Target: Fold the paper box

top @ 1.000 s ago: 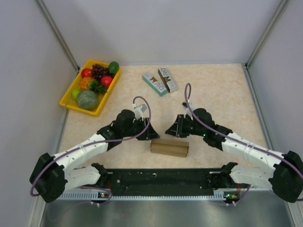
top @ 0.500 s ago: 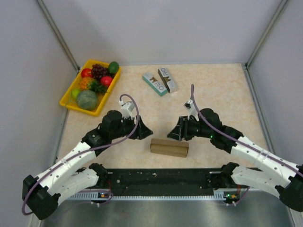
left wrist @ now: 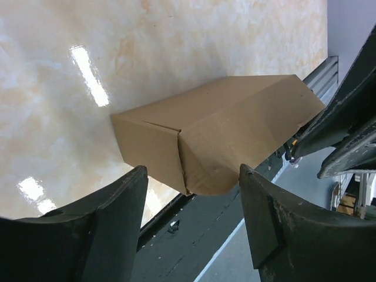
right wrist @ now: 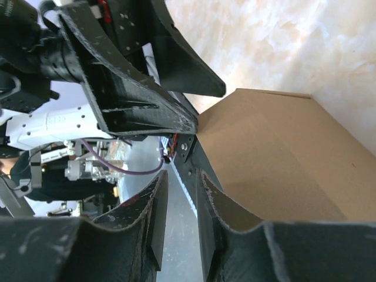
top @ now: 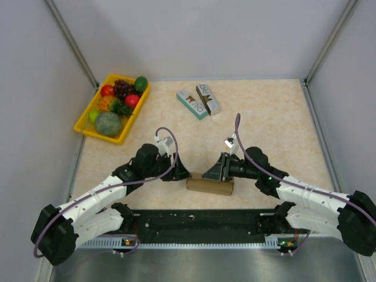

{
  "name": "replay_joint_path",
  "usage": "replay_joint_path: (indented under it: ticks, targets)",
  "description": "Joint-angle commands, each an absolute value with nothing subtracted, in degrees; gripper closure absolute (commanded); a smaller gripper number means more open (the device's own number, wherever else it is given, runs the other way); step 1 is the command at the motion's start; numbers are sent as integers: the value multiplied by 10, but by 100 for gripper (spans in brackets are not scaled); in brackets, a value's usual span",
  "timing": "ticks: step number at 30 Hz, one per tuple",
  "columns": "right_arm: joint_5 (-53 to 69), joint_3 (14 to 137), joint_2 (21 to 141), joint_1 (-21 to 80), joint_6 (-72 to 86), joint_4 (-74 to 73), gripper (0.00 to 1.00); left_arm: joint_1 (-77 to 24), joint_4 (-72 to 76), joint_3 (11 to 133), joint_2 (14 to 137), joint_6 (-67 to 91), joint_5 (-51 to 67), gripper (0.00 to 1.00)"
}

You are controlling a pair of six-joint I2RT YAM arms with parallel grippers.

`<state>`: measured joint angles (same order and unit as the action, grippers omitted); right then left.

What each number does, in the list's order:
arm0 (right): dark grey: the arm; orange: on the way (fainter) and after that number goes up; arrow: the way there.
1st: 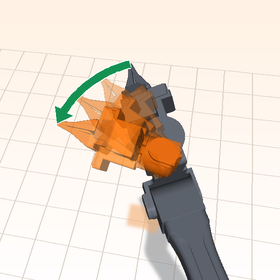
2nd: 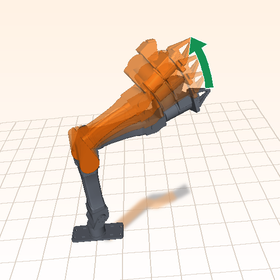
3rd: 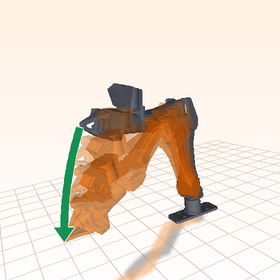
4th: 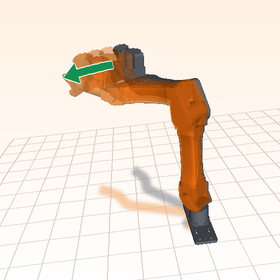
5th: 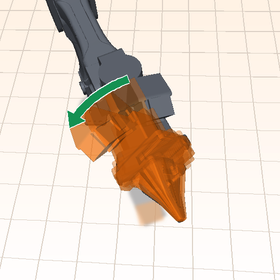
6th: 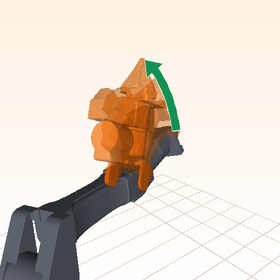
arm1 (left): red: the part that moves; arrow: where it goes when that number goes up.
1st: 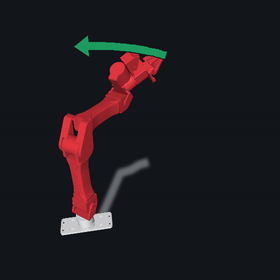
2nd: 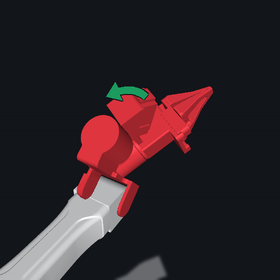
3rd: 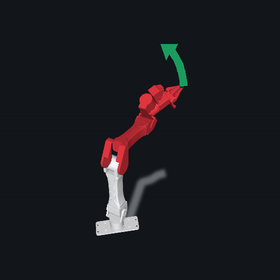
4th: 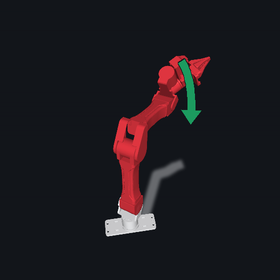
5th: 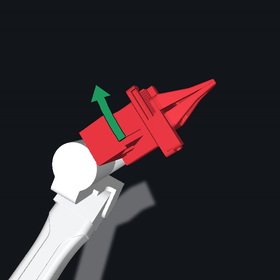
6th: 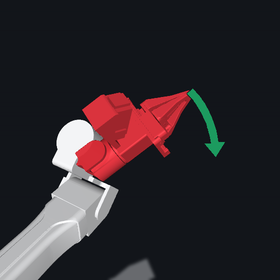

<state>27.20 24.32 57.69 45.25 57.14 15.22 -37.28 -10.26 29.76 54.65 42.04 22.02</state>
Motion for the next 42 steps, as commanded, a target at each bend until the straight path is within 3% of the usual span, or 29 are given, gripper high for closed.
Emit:
replay_joint_path:
  ticks: [1, 20, 33, 42]
  targets:
    - [278, 215, 574, 458, 588, 253, 75, -371, -26, 272, 554, 443, 251, 32]
    - [233, 113, 650, 454, 564, 376, 78, -371, 35, 207, 545, 460, 246, 32]
    - [236, 173, 628, 451, 555, 267, 78, -371, 96, 107, 468, 494, 256, 32]
    - [249, 235, 576, 448, 552, 186, 77, -370, 141, 37, 500, 522, 202, 47]
